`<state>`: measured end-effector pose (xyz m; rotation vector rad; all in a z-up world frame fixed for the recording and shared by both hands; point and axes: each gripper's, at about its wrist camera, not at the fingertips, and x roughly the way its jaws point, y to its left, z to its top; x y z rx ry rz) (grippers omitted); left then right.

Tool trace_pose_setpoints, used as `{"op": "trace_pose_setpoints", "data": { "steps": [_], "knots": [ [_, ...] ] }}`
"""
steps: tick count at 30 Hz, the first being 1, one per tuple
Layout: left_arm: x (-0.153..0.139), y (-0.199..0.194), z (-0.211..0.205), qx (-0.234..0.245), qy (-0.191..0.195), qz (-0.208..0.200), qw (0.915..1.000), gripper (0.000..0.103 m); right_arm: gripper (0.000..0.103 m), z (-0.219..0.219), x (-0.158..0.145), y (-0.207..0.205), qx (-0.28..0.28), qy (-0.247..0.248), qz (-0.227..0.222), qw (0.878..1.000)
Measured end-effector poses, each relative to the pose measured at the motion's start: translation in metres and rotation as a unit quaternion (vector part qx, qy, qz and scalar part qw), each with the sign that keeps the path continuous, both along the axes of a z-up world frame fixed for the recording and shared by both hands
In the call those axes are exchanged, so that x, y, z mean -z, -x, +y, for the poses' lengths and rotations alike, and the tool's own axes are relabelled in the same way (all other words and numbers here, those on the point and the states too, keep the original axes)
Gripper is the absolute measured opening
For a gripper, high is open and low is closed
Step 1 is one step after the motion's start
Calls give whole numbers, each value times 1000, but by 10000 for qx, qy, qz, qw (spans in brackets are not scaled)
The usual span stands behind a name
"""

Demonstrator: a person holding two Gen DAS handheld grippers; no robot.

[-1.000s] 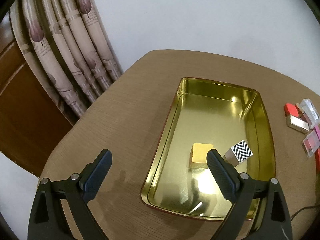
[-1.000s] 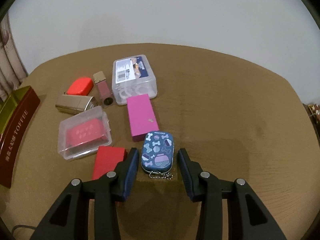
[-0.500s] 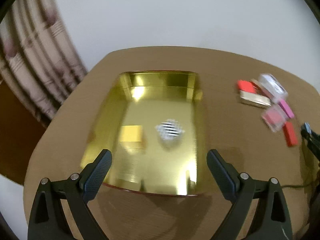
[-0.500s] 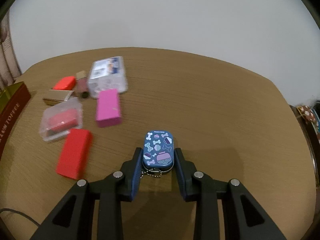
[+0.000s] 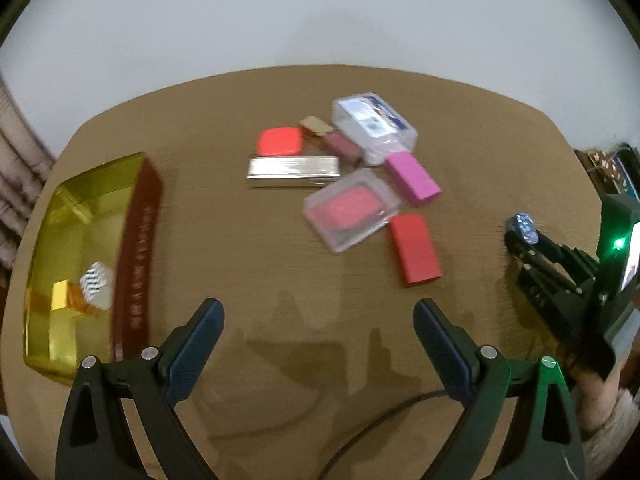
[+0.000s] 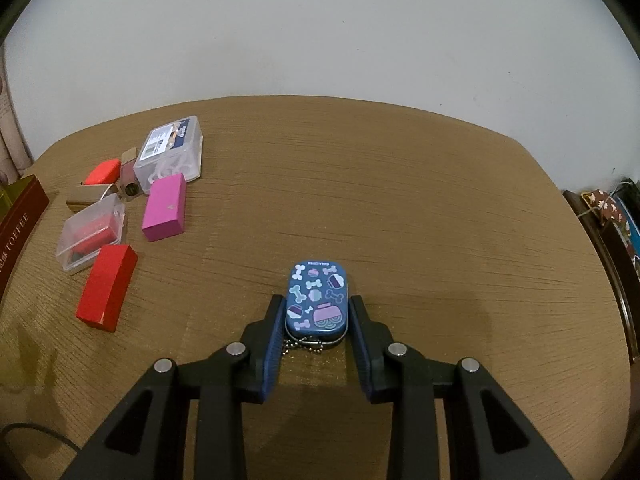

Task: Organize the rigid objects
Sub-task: 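Grasp the red block with the left gripper while the right gripper holds the blue tin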

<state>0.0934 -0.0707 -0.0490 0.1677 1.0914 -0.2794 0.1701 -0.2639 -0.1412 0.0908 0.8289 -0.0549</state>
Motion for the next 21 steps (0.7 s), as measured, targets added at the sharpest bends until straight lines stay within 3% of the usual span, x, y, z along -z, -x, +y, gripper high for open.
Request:
{"op": "trace_pose_setpoints", "data": {
  "steps": [7, 8, 10, 13, 19, 21],
  "knots": [
    [17, -15, -47, 72, -50, 283, 9996, 91, 32, -15, 2, 2, -11, -217, -20, 9998],
    [19, -16, -49, 66, -52, 324, 9994, 89, 32, -17, 2, 3, -13, -222, -23, 9997],
    [27, -22, -57, 56, -119, 438, 9990, 72, 32, -18, 1, 4, -17, -240, -24, 9997],
    [36, -29, -63, -47, -72, 666, 9977, 65, 32, -20, 1, 6, -21, -276, -29, 9996],
    [43, -37, -72, -136, -109, 663, 9976, 64, 32, -22, 0, 6, -31, -319, -29, 9995],
    [47, -38, -74, -135, -123, 683, 9975, 58, 32, -22, 0, 6, -33, -323, -29, 9995]
  ]
}}
